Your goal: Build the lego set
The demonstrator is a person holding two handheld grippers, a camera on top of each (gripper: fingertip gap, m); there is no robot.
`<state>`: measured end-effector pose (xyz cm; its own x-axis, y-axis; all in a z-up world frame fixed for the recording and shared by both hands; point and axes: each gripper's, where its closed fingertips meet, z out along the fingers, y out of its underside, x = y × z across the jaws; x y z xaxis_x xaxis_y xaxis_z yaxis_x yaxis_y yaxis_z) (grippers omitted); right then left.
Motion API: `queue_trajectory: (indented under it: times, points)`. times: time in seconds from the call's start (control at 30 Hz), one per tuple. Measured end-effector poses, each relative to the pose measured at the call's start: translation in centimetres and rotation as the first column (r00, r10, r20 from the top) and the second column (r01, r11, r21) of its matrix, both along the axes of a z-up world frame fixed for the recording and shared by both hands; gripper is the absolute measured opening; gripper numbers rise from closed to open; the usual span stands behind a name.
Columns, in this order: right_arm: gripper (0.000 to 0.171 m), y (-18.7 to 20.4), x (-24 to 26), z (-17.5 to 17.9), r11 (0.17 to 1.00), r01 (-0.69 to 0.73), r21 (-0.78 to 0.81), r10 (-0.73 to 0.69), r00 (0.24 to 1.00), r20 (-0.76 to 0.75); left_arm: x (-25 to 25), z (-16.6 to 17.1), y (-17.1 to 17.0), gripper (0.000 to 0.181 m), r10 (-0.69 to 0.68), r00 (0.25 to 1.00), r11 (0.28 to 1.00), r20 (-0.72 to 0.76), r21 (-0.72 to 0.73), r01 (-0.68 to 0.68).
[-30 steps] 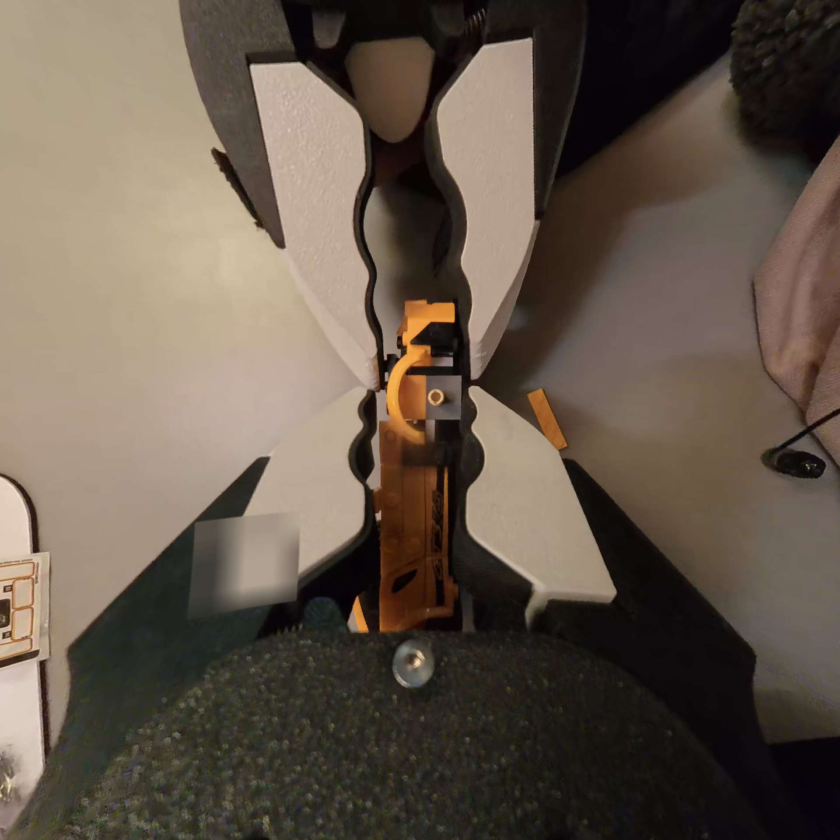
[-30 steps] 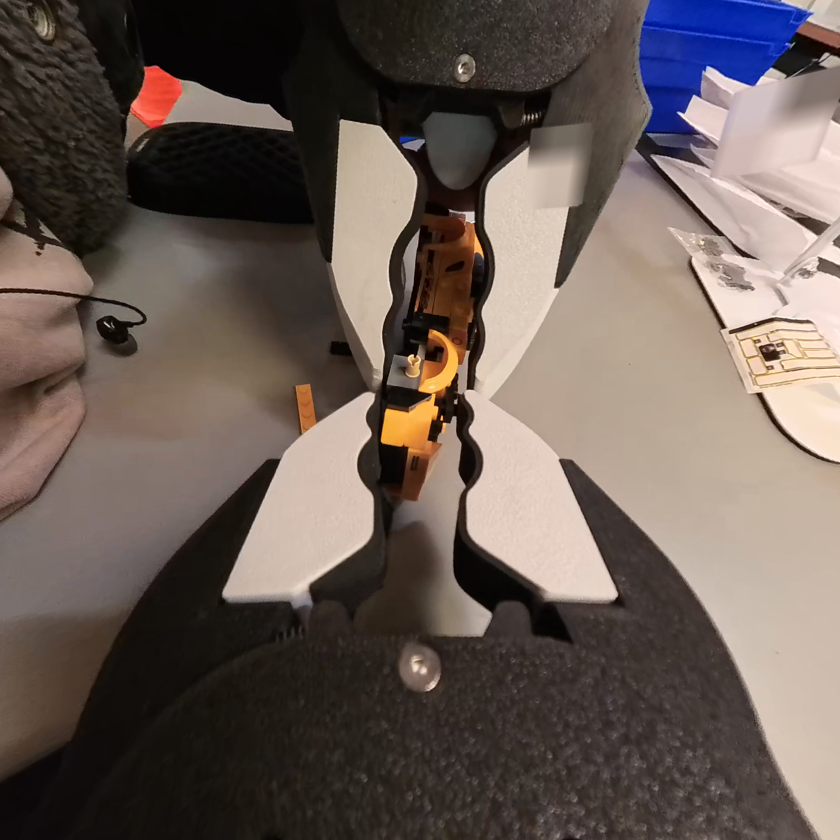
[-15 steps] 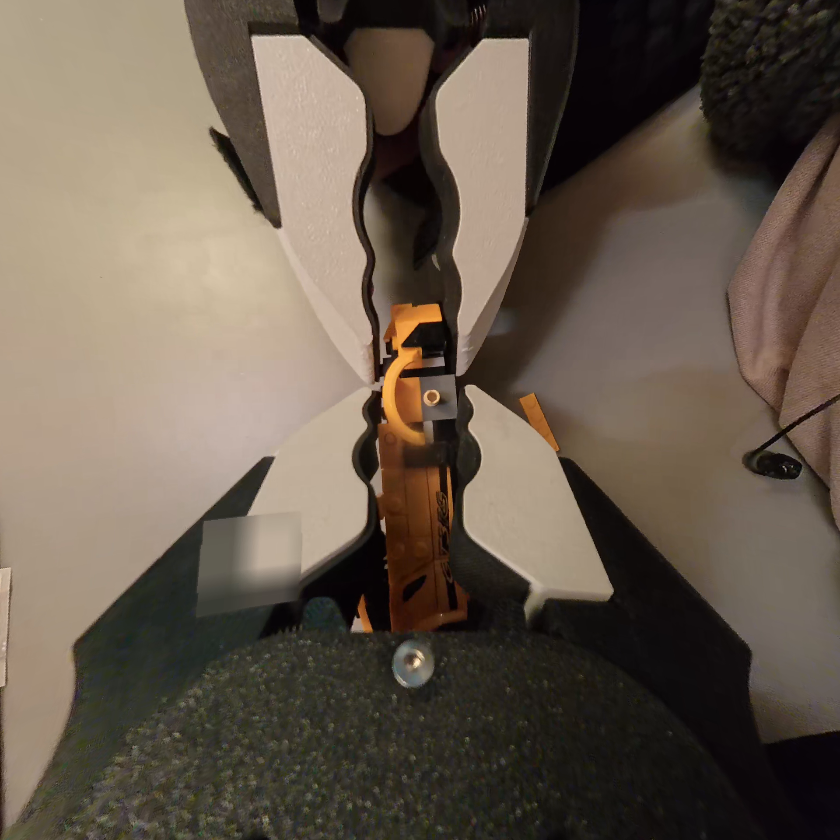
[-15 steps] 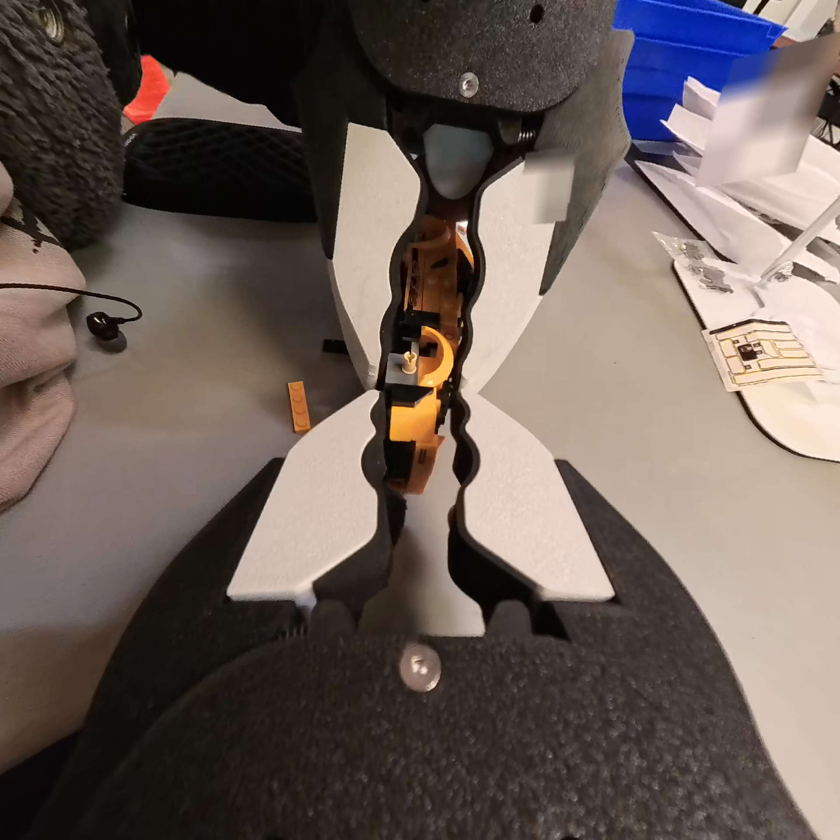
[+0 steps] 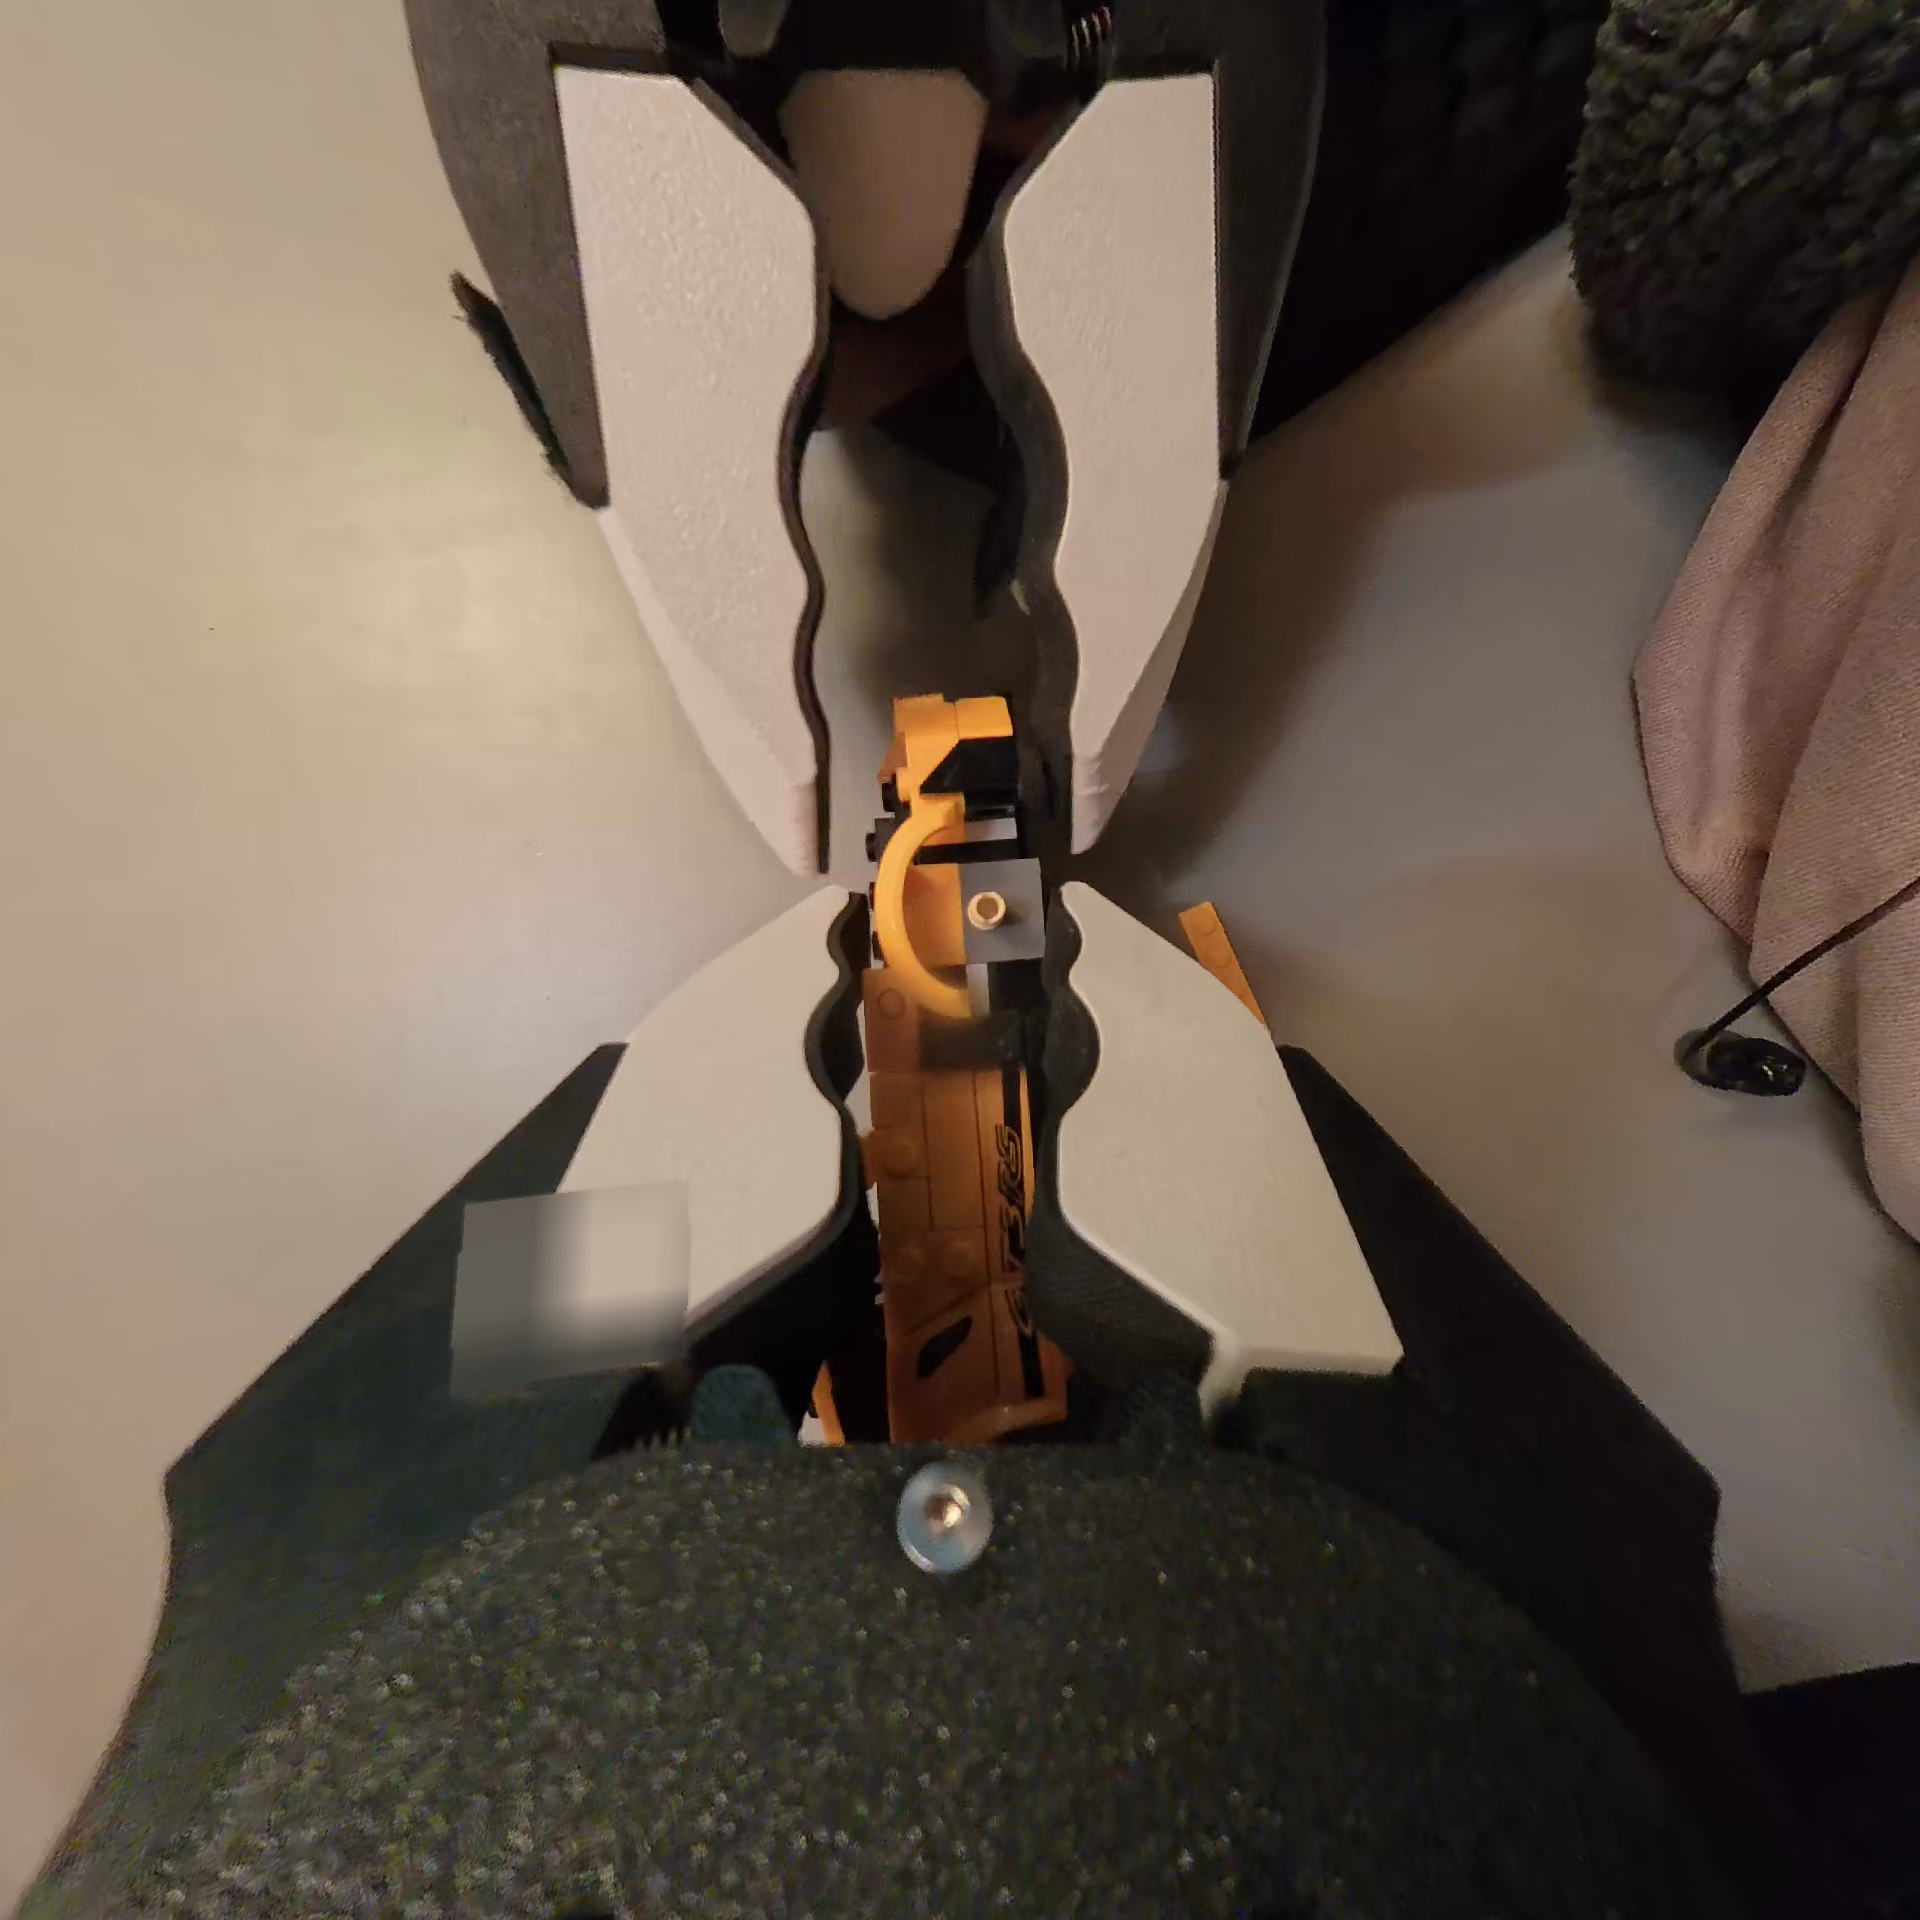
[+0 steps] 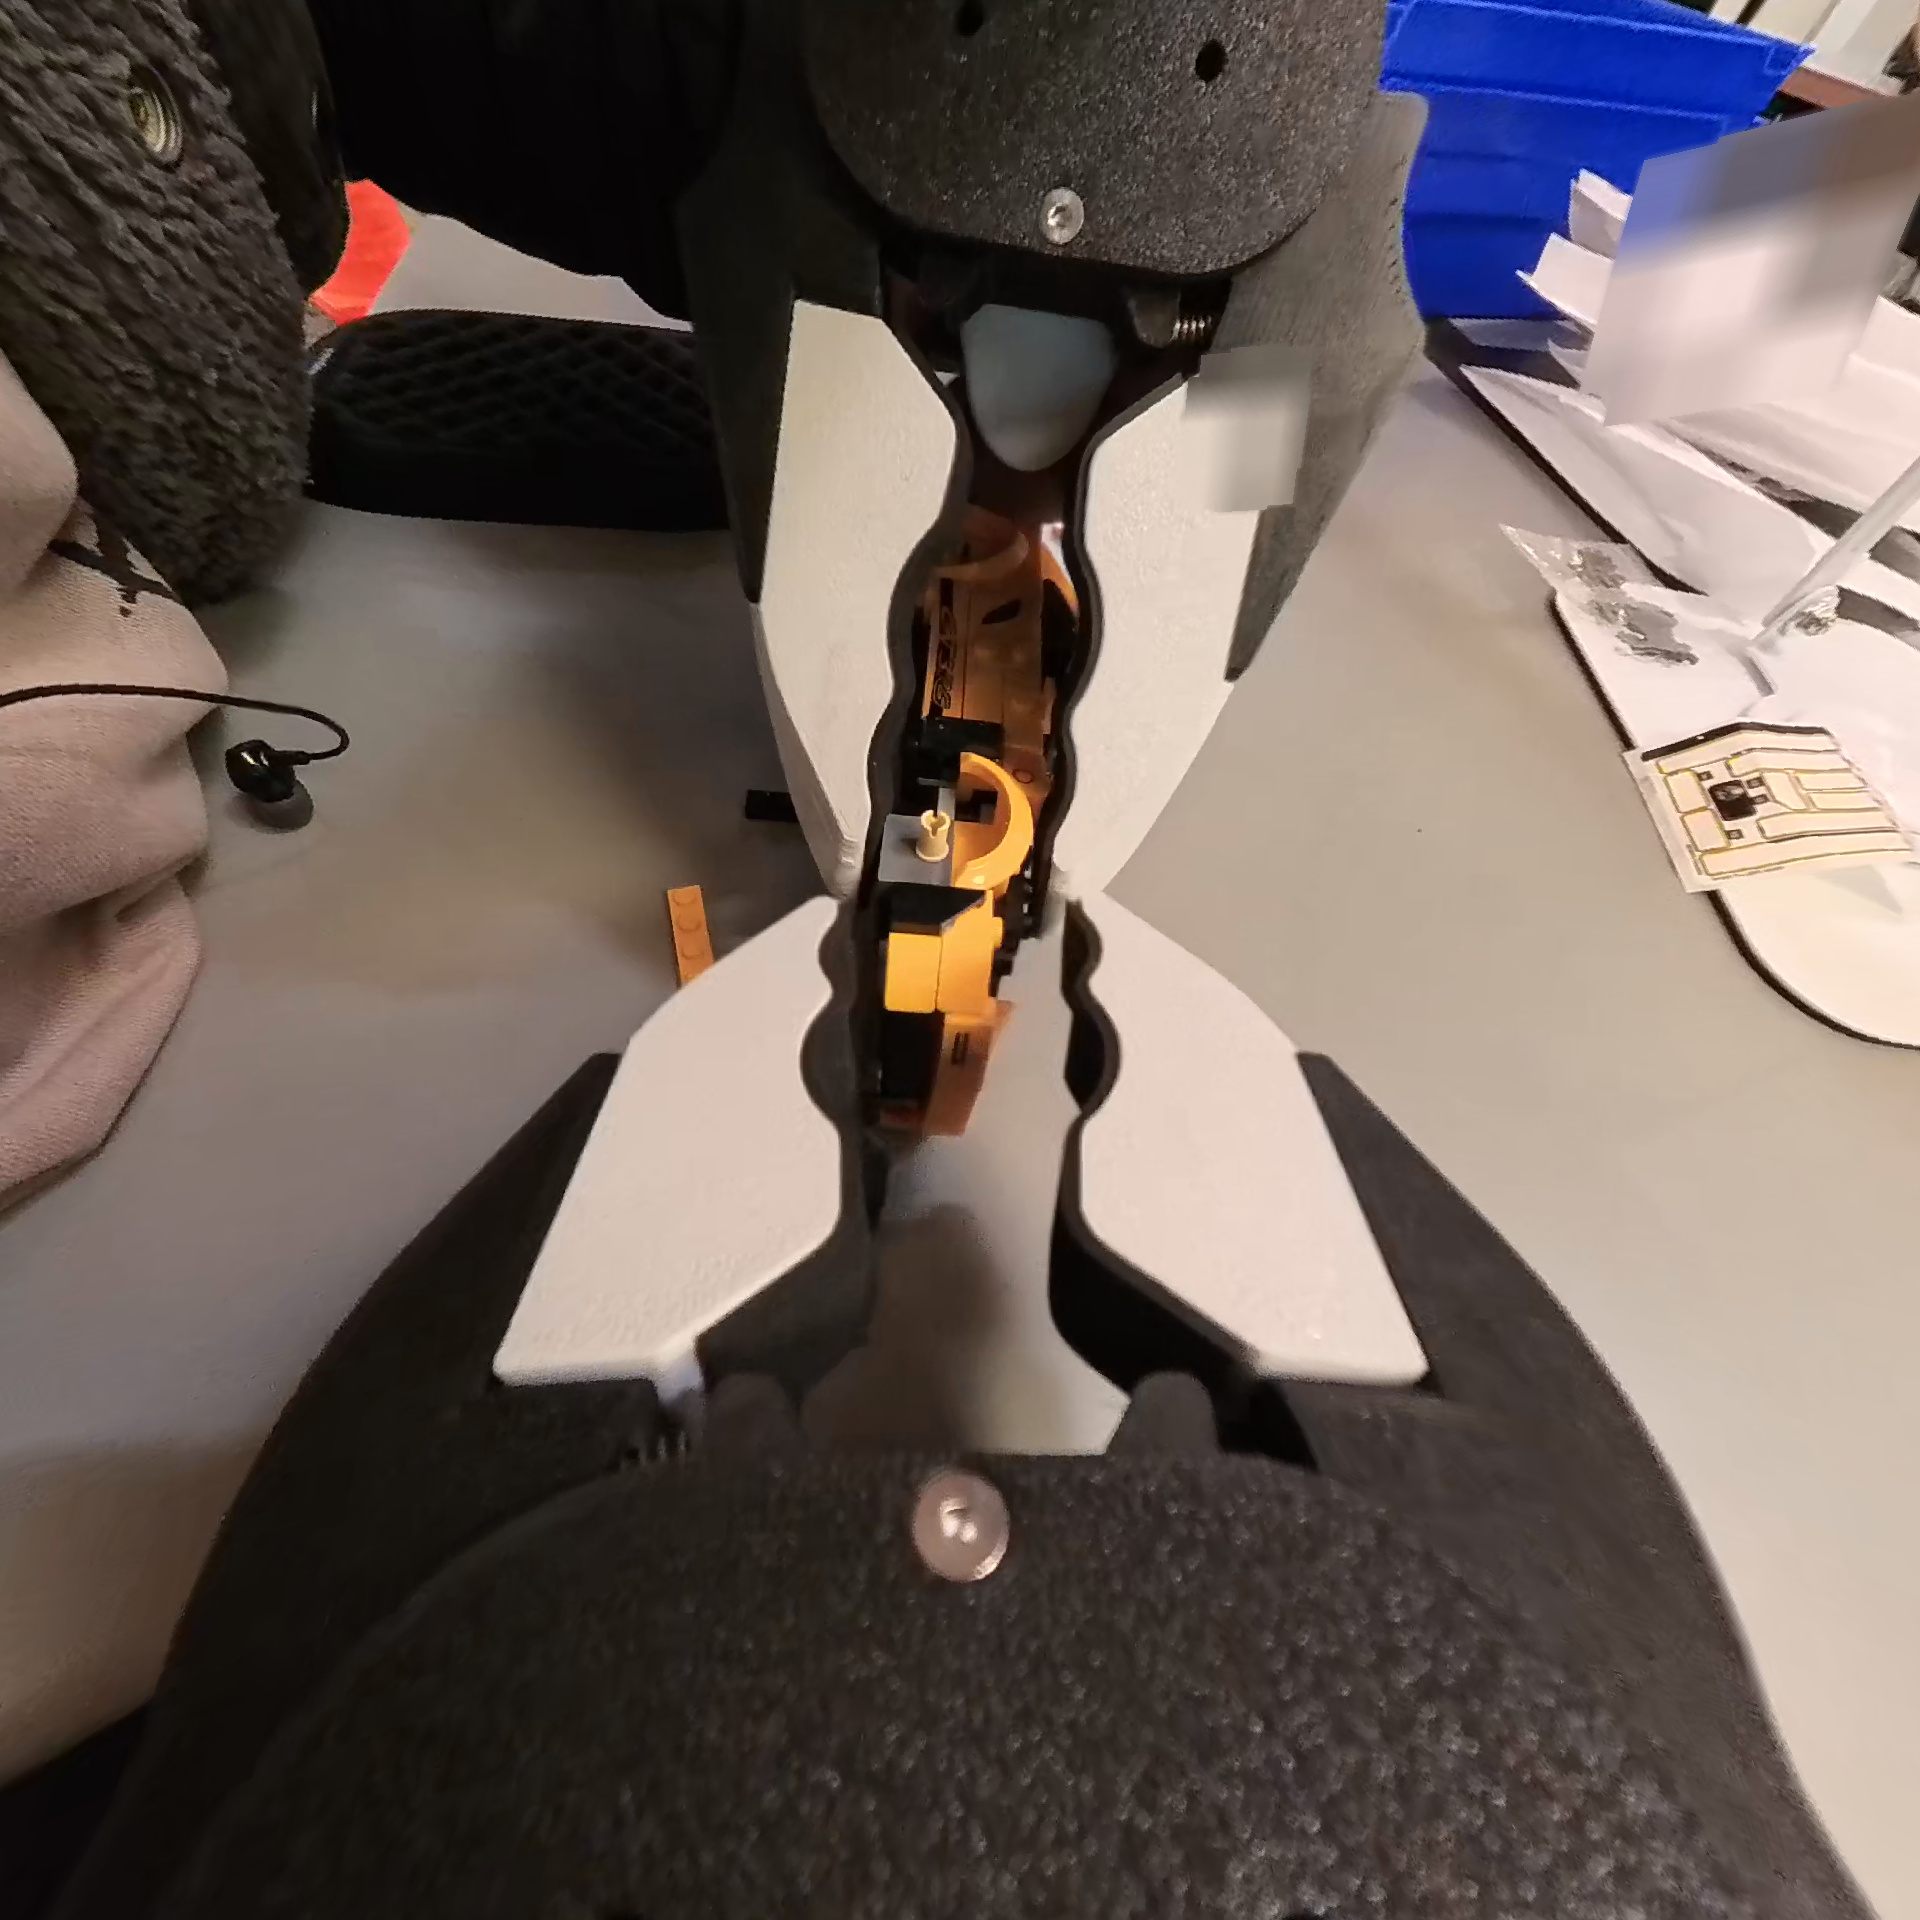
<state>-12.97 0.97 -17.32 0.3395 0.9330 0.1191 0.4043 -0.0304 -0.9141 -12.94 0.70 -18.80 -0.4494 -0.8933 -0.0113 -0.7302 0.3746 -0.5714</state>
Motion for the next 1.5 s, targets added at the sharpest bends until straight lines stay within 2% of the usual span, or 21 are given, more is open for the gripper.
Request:
queue_trajectory:
  times: [0.13, 0.27, 0.43, 0.57, 0.63, 0.67, 0.77, 0.9, 1.03, 1.13, 1.3, 1.5]
  points:
    - [0.041, 0.0, 0.3, 0.1, 1.0, -0.003, -0.017, 0.003, 1.0, -0.008, 0.0, 0.0, 0.1, 0.032, 0.001, 1.0, 1.0, 0.011, 0.008, -0.002]
    - [0.041, 0.0, 0.3, -0.6, 1.0, -0.008, -0.023, 0.008, 1.0, 0.027, -0.2, 0.4, 0.3, 0.046, 0.023, 0.999, 0.999, 0.024, 0.045, -0.024]
    - [0.041, -0.1, 0.3, -0.9, 1.0, -0.012, -0.027, 0.013, 0.999, 0.046, -2.8, 2.2, 2.1, 0.05, 0.143, 0.988, 0.986, 0.055, 0.075, -0.146]
    - [0.041, 0.2, 0.5, -1.8, 1.0, 0.01, -0.024, -0.007, 0.994, 0.113, -7.0, 0.8, 3.3, 0.058, 0.262, 0.965, 0.962, -0.033, 0.092, -0.258]
    - [0.036, 0.2, 0.4, -2.3, 1.0, 0.01, -0.02, -0.007, 0.989, 0.145, -8.2, -0.7, 3.8, 0.055, 0.29, 0.954, 0.948, -0.075, 0.155, -0.276]
    - [0.03, 0.1, 0.3, -2.4, 1.0, 0.005, -0.001, -0.005, 0.988, 0.155, -8.3, -1.1, 4.3, 0.049, 0.297, 0.953, 0.936, -0.064, 0.216, -0.277]
    - [0.029, 0.4, 0.6, -2.2, 0.994, 0.017, 0.103, -0.038, 0.979, 0.201, -7.8, -1.1, 5.0, 0.044, 0.294, 0.955, 0.911, -0.025, 0.309, -0.273]
    - [0.028, 1.4, 1.8, -1.1, 0.929, 0.047, 0.367, -0.166, 0.939, 0.302, -6.5, -0.7, 6.6, 0.043, 0.284, 0.954, 0.851, 0.096, 0.433, -0.297]
    - [0.026, 1.9, 2.7, -1.3, 0.812, 0.0, 0.584, -0.309, 0.848, 0.431, -6.5, -0.3, 5.3, 0.053, 0.315, 0.941, 0.906, 0.125, 0.255, -0.338]
    - [0.026, 1.8, 2.7, -1.4, 0.756, -0.037, 0.653, -0.364, 0.806, 0.467, -6.4, 0.2, 4.5, 0.055, 0.356, 0.918, 0.917, 0.172, 0.123, -0.379]
    - [0.027, 1.9, 2.8, -2.1, 0.714, -0.086, 0.695, -0.424, 0.737, 0.527, -6.2, -0.8, 4.8, 0.055, 0.378, 0.904, 0.899, 0.203, 0.153, -0.41]
    - [0.028, 0.5, 2.9, -2.9, 0.747, -0.099, 0.657, -0.412, 0.706, 0.576, -6.0, -0.9, 4.5, 0.053, 0.342, 0.905, 0.902, 0.252, 0.181, -0.392]
